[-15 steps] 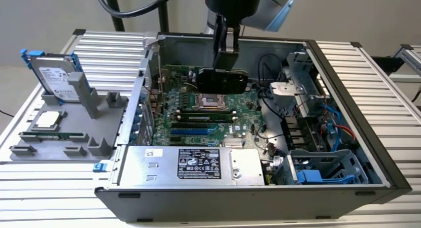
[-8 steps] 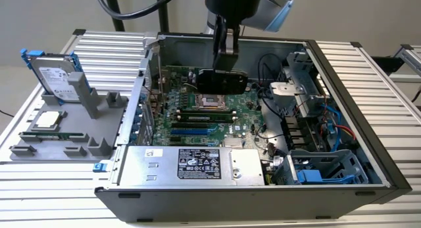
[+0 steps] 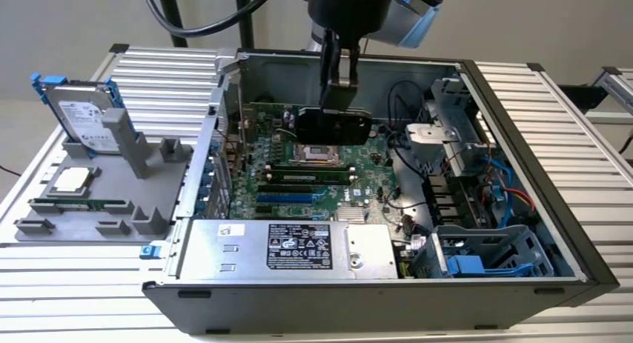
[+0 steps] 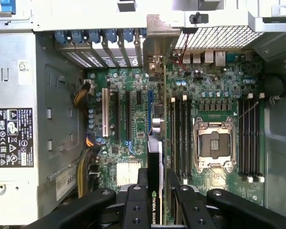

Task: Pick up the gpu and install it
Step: 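Insert the gpu into the slot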

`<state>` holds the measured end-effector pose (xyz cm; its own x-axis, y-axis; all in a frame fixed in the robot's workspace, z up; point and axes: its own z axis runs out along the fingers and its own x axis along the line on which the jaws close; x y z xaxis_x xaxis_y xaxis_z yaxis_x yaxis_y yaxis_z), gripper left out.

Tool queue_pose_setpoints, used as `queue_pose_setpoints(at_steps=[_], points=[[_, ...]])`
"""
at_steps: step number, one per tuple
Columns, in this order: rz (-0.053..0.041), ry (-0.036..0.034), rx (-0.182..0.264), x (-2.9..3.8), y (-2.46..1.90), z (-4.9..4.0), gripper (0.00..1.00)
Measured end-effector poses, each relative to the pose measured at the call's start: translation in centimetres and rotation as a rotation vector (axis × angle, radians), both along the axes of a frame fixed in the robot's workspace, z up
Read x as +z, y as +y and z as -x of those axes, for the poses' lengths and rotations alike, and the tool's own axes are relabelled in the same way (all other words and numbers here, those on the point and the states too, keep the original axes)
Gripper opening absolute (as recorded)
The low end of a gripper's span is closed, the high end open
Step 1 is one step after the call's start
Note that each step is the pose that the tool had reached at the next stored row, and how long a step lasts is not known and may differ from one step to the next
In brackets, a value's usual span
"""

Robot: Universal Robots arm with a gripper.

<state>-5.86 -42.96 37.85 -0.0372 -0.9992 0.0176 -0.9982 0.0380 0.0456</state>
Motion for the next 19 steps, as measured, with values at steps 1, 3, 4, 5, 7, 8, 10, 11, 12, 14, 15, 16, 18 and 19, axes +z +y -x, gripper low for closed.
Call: queue_pose_setpoints(at_steps=[1, 3, 4, 5, 7, 8, 10, 11, 12, 14, 15, 16, 18, 19], points=[[0.0000, 0.0000, 0.000, -0.06, 0.00, 0.00, 0.00], [0.0001, 0.0001, 0.000, -0.18, 0.00, 0.00, 0.00], [0.0000, 0.0000, 0.000, -0.24, 0.00, 0.00, 0.00], [0.0000, 0.0000, 0.000, -0.30, 0.00, 0.00, 0.00], [0.0000, 0.0000, 0.000, -0.40, 0.00, 0.00, 0.00], [0.0001, 0.0000, 0.000, -0.44, 0.00, 0.00, 0.00], [-0.0001, 0.0000, 0.000, -0.54, 0.00, 0.00, 0.00], [0.0000, 0.0000, 0.000, -0.58, 0.00, 0.00, 0.00], [0.0000, 0.0000, 0.000, -0.63, 0.00, 0.00, 0.00], [0.0000, 0.0000, 0.000, -0.70, 0.00, 0.00, 0.00], [0.0001, 0.0001, 0.000, -0.71, 0.00, 0.00, 0.00], [0.0001, 0.0001, 0.000, -0.71, 0.00, 0.00, 0.00], [0.0000, 0.0000, 0.000, -0.76, 0.00, 0.00, 0.00], [0.0000, 0.0000, 0.000, -0.77, 0.00, 0.00, 0.00]])
